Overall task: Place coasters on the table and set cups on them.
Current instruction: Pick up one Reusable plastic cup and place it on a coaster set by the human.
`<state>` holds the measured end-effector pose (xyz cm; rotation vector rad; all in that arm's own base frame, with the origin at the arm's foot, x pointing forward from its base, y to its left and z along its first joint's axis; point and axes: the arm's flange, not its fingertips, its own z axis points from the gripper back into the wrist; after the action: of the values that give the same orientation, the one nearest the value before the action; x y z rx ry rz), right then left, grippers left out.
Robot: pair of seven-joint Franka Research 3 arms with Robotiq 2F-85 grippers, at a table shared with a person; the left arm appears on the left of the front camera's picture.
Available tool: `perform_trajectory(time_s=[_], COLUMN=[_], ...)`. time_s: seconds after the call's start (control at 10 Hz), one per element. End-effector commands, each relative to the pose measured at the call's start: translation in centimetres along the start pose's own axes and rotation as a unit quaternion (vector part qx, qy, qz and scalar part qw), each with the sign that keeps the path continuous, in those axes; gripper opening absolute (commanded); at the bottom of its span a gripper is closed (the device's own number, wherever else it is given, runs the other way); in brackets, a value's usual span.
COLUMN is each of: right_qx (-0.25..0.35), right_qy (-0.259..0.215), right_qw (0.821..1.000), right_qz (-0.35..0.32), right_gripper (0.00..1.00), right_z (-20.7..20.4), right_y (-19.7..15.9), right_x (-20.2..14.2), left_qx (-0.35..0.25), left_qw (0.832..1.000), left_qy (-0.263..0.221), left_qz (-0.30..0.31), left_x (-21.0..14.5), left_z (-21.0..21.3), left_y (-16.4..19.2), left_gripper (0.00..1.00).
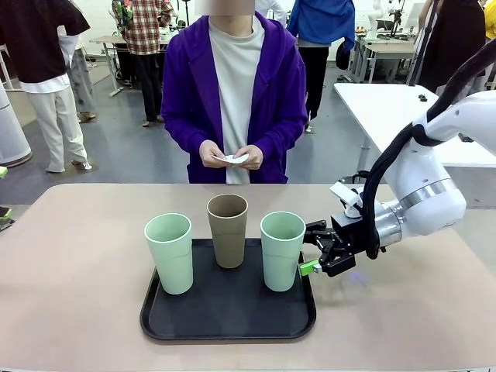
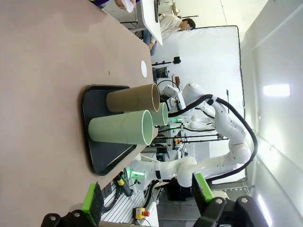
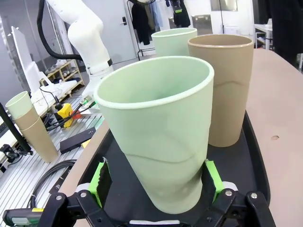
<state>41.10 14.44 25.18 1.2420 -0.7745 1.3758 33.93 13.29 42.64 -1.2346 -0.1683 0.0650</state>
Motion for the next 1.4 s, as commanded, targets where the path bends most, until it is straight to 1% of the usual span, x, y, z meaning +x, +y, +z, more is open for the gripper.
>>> perform_trajectory(time_s=[0.0,0.4,0.8,1.3], right_qx=[-0.008,-0.001,-0.007,0.005], right_qy=[0.006,0.008,0.008,0.007], right_qw=[1.0,1.0,1.0,1.0], right_qz=[0.011,0.014,0.014,0.017], right_gripper=[1.0,1.0,1.0,1.0], right_z=[-1.1,-2.1,-3.2,-5.0], right_y=[-0.8,-1.0,-1.7,-2.3], right_x=[-0.7,-0.8,-0.7,-0.8], left_qx=[-0.007,-0.007,-0.007,-0.007], left_qw=[1.0,1.0,1.0,1.0], left_qy=[-0.002,-0.002,-0.002,-0.002], left_qz=[-0.002,-0.002,-0.002,-0.002], left_x=[-0.1,-0.1,-0.1,-0.1], left_z=[0.1,0.1,0.1,0.1], left_y=[-0.1,-0.1,-0.1,-0.1], left_gripper=[1.0,1.0,1.0,1.0])
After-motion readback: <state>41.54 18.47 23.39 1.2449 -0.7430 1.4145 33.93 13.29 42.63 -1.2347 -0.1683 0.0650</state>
